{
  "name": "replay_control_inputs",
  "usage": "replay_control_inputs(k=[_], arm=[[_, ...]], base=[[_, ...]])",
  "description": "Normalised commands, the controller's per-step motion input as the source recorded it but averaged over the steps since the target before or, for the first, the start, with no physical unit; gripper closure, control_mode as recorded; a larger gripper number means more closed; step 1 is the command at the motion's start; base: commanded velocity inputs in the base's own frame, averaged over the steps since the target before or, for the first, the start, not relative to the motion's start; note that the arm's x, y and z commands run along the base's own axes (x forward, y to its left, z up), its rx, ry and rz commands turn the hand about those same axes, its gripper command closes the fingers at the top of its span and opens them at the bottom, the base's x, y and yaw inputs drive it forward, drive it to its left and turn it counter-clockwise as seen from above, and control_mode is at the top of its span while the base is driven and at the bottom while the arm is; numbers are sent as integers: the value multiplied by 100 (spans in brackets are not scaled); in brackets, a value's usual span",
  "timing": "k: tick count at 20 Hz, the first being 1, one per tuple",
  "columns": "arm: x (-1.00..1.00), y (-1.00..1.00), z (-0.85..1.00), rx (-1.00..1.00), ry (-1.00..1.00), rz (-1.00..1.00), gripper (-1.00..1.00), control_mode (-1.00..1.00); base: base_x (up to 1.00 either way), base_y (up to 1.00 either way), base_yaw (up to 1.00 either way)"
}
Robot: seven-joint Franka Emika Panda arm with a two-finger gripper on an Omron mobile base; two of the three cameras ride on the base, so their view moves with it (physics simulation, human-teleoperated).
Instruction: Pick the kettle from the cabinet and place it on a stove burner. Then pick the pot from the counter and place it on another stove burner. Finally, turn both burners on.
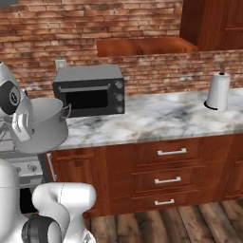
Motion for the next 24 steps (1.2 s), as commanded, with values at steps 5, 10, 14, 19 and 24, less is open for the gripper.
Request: replay_control_inputs(k=[5,10,14,19,24], arm=[[0,0,0,0,0,0,100,100],[0,0,0,0,0,0,100,100],[0,0,0,0,0,0,100,100],[0,0,0,0,0,0,100,100],[0,0,0,0,0,0,100,100]], base=[[-9,55,17],[0,17,23],[1,0,19],[12,13,19],[24,38,26]])
